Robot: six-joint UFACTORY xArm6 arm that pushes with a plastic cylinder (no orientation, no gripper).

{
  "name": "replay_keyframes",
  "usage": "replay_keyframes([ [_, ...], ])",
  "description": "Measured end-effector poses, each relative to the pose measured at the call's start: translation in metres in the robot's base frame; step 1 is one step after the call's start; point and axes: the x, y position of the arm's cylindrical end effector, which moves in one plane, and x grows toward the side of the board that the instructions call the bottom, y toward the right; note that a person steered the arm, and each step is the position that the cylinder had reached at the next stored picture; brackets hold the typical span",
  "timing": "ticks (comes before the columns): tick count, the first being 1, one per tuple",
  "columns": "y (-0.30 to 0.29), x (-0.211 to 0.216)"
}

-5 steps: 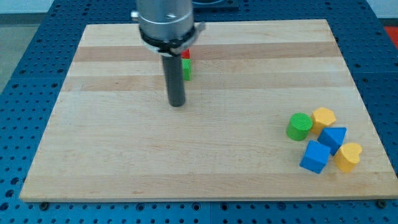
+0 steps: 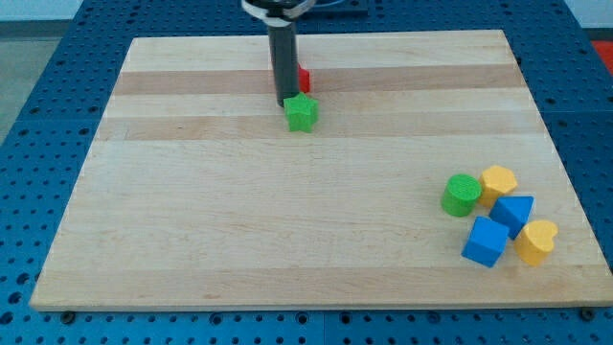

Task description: Move the green star to the bottom left of the green circle

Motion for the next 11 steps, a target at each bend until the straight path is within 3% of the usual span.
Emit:
replay_keyframes([
  [2, 0.023, 0.037],
  [6, -0.004, 0.144],
  [11, 0.066, 0.117],
])
